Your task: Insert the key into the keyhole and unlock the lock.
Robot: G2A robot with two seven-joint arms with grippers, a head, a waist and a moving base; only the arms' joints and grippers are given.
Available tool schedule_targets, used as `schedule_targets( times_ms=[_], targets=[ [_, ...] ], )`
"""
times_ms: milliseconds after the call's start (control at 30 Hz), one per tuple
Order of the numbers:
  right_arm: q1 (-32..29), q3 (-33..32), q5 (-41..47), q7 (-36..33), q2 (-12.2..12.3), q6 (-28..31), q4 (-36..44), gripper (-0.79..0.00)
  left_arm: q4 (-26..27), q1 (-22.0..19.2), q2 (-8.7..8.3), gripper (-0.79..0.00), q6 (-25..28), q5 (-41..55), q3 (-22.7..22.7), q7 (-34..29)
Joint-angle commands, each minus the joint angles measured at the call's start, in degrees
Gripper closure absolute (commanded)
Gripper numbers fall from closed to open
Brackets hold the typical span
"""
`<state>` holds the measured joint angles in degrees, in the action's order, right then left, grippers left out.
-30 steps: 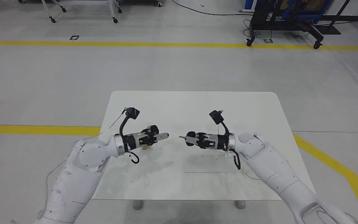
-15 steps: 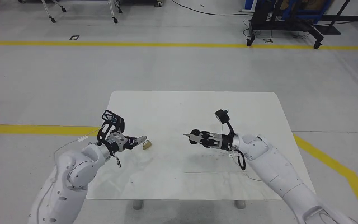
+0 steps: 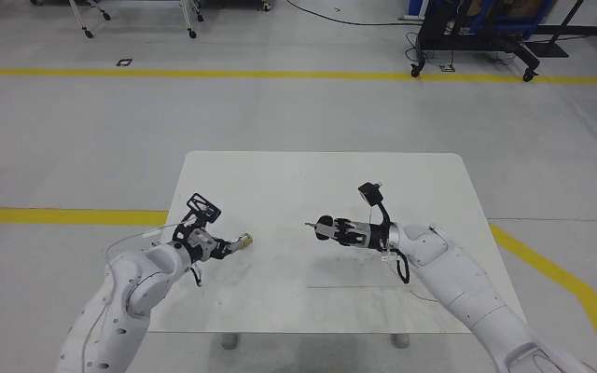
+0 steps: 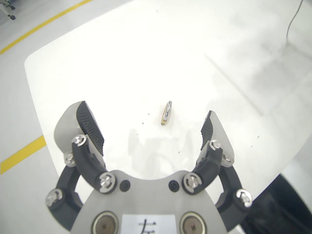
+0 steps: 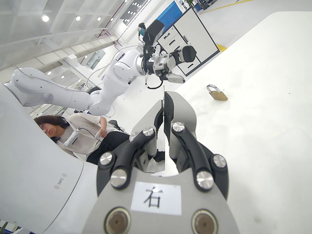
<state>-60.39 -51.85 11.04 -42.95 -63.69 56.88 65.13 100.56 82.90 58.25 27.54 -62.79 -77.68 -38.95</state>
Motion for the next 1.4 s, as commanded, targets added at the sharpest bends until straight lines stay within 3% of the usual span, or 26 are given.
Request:
schedule_targets(
  times_ms=[0,167,267,367,1033,1300,1367],
  targets=[
    [0.0,0.0,0.0,0.0,0.0,0.0,0.0,0.0,-1.7,-1.27,-0.12,-0.785,4.85,-2.7,1.52,-0.88],
    [0.0,0.0,0.0,0.0,0.0,0.0,0.0,0.0,-4.95,-3.6,0.05,-0.776,6.77,-4.86,3.86,0.87],
    [0.0,0.0,0.0,0.0,0.0,0.0,0.0,0.0,-6.85,-4.8,0.19,-0.486,6.66,-5.65,4.8,1.8],
    [0.0,0.0,0.0,0.0,0.0,0.0,0.0,0.0,-8.5,-6.13,0.3,-0.376,6.44,-6.64,5.65,1.85],
    [0.0,0.0,0.0,0.0,0.0,0.0,0.0,0.0,-16.21,-14.17,1.58,-0.339,7.09,-4.8,11.78,1.17],
    [0.0,0.0,0.0,0.0,0.0,0.0,0.0,0.0,-17.5,-15.92,2.11,-0.246,7.05,-4.97,14.37,0.34],
    [0.0,0.0,0.0,0.0,0.0,0.0,0.0,0.0,-17.73,-16.25,2.18,-0.154,6.98,-5.23,14.81,0.12]
  ],
)
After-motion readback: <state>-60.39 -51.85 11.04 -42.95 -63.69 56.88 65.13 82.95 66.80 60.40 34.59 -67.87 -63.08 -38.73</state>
